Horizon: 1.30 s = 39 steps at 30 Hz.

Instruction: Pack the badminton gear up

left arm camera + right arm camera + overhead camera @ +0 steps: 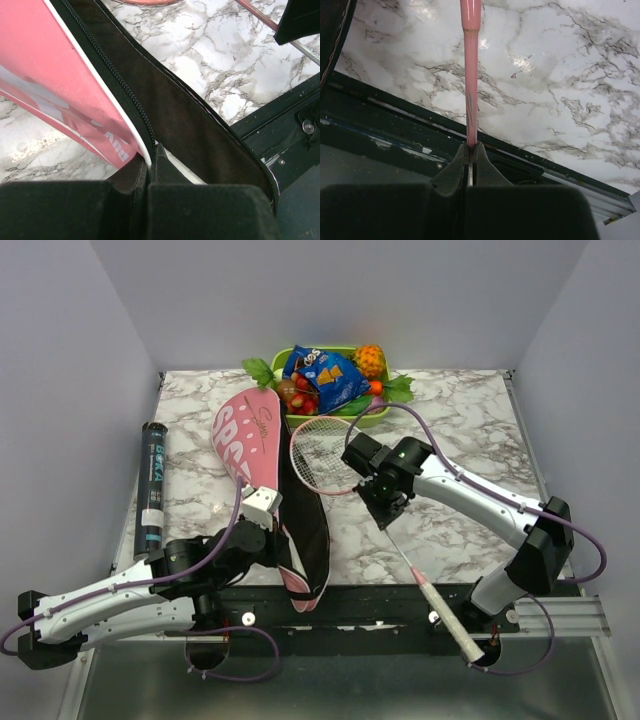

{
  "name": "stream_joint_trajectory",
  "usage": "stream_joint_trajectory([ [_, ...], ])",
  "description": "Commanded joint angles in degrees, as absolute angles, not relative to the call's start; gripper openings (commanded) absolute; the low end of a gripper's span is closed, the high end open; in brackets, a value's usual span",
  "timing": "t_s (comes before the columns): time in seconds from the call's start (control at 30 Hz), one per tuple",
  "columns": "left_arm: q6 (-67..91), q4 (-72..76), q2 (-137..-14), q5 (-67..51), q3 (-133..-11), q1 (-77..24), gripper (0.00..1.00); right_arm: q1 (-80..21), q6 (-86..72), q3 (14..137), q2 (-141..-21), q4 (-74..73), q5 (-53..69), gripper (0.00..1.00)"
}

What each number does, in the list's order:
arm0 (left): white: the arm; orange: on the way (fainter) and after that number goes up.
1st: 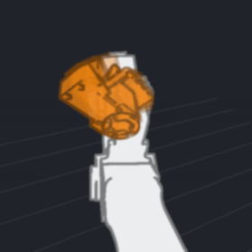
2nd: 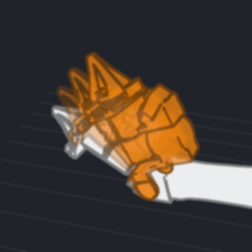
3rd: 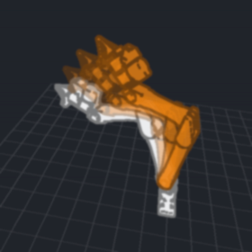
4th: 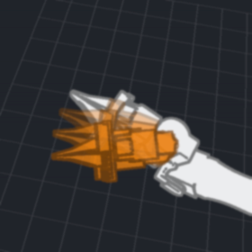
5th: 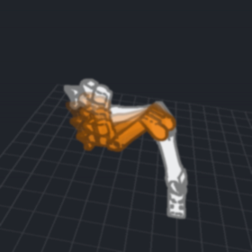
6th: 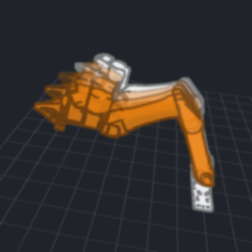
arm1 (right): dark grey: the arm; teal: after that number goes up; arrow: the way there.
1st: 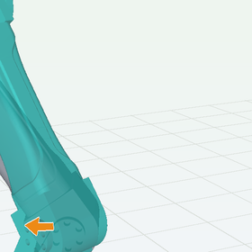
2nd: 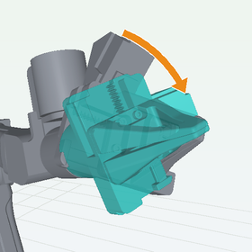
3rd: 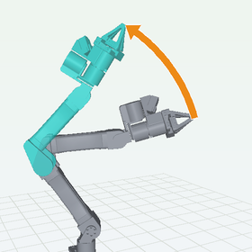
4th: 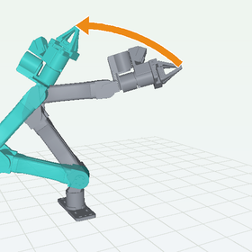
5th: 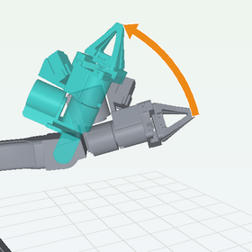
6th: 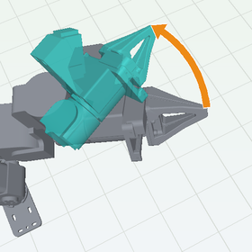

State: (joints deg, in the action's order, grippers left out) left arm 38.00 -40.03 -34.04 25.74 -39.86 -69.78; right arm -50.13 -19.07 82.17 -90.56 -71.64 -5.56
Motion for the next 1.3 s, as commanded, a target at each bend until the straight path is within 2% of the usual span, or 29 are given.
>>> stream_joint_trajectory([
  [0.0, 38.5, -39.9, -33.49, 28.56, -42.54, -70.05, 0.0, -51.24, -16.0, 84.37, -88.77, -69.88, 1.82, 0.01],
  [0.4, 40.25, -40.25, -32.96, 28.74, -40.96, -70.05, 0.0, -54.84, -15.12, 91.23, -93.95, -66.8, 5.28, 0.01],
  [0.93, 39.55, -38.58, -33.22, 27.16, -40.52, -70.05, 0.0, -54.67, -17.22, 107.55, -114.6, -47.73, 3.86, 0.01],
  [1.1, 39.2, -37.89, -32.61, 26.98, -39.9, -70.05, 0.0, -54.14, -18.01, 115.22, -122.33, -41.68, 7.2, 0.01],
  [1.27, 39.46, -36.3, -32.78, 25.76, -38.85, -69.96, 0.0, -52.38, -20.04, 117.94, -127.08, -34.99, 17.74, 0.0],
])
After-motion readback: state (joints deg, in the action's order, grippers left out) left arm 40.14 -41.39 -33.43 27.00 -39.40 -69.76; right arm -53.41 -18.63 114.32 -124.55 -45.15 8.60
